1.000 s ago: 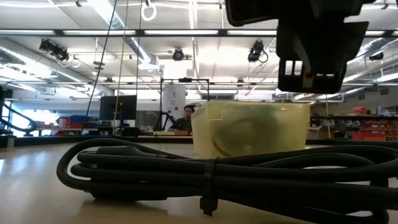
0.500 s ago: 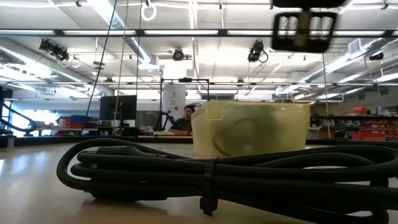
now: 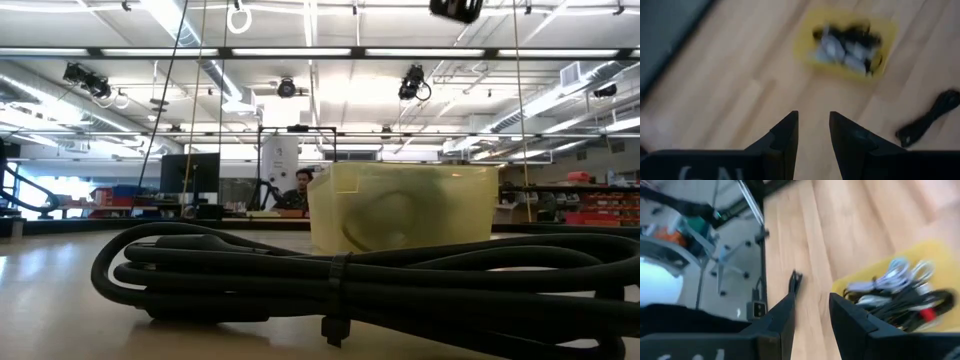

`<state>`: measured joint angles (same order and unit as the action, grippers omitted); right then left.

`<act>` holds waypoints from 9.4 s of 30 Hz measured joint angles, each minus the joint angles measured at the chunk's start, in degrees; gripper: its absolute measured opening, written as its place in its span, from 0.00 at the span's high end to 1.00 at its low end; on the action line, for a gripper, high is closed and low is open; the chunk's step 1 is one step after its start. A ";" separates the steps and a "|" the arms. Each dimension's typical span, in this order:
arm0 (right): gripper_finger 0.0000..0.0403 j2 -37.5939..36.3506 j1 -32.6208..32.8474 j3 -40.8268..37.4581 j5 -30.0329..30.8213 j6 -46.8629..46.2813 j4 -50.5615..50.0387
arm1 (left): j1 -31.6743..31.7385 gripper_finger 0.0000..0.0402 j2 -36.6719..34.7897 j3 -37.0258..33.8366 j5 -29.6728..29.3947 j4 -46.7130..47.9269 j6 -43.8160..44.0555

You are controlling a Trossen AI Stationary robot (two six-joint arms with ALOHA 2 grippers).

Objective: Pick and place USB-C Cables
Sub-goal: Put the black charger cable into the yellow bin, then adjust the yellow bin

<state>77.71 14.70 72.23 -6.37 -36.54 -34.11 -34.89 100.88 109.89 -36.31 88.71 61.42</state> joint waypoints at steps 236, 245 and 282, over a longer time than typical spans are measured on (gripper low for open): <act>0.69 10.49 -10.23 0.00 8.25 5.69 -23.79 | 11.20 0.73 -6.91 -10.82 -24.22 -42.77 -23.57; 0.63 18.37 -10.25 0.00 7.85 -2.09 -17.66 | 10.51 0.73 -6.91 -10.82 -24.34 -37.84 -23.73; 0.62 20.79 -11.63 -1.03 14.02 -13.46 -14.74 | 8.68 0.73 -11.34 -10.87 -25.99 -29.96 -24.69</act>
<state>98.50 3.07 71.19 7.65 -50.00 -48.84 -26.21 89.54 99.02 -62.30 58.75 36.73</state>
